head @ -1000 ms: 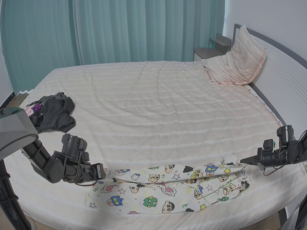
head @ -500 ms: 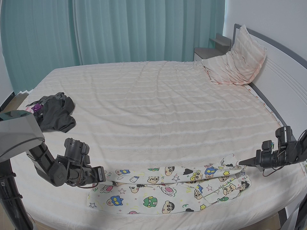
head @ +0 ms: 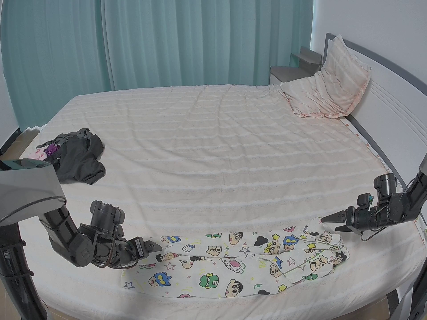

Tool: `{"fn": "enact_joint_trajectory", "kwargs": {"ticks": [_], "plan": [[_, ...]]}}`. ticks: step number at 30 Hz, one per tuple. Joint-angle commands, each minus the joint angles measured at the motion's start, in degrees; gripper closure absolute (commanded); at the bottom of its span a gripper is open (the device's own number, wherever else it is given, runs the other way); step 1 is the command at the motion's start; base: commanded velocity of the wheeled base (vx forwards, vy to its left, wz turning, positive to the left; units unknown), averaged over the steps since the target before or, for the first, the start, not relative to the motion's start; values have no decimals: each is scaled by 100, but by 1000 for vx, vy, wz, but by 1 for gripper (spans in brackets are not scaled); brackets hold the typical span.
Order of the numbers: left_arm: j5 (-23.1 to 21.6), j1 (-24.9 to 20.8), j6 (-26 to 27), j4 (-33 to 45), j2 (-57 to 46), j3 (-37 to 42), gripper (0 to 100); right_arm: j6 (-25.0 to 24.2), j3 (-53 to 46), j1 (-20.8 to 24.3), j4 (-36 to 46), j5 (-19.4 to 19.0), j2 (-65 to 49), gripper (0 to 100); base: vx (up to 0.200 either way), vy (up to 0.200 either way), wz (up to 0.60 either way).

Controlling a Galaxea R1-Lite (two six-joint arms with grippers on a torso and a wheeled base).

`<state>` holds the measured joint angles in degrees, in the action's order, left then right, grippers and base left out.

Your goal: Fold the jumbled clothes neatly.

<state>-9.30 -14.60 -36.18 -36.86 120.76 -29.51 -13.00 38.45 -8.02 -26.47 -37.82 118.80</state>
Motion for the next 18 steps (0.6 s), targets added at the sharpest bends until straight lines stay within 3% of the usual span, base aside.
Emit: {"fn": "enact_joint_trajectory", "kwargs": {"ticks": [1,6,11,18], "plan": [[-274,186,-434,-14,-677,288,0,-1,295,-217,-52,371,100,0,0,0,0],[-415,520,-1049,-14,-1169,385,0,-28,550,-340,-60,503,-146,0,0,0,0],[-845,775,-1690,-23,-1512,534,0,-36,304,-59,19,521,-586,0,0,0,0],[-1460,775,-2007,-1025,-1424,1167,0,-45,-74,55,10,907,-480,0,0,0,0]]}}
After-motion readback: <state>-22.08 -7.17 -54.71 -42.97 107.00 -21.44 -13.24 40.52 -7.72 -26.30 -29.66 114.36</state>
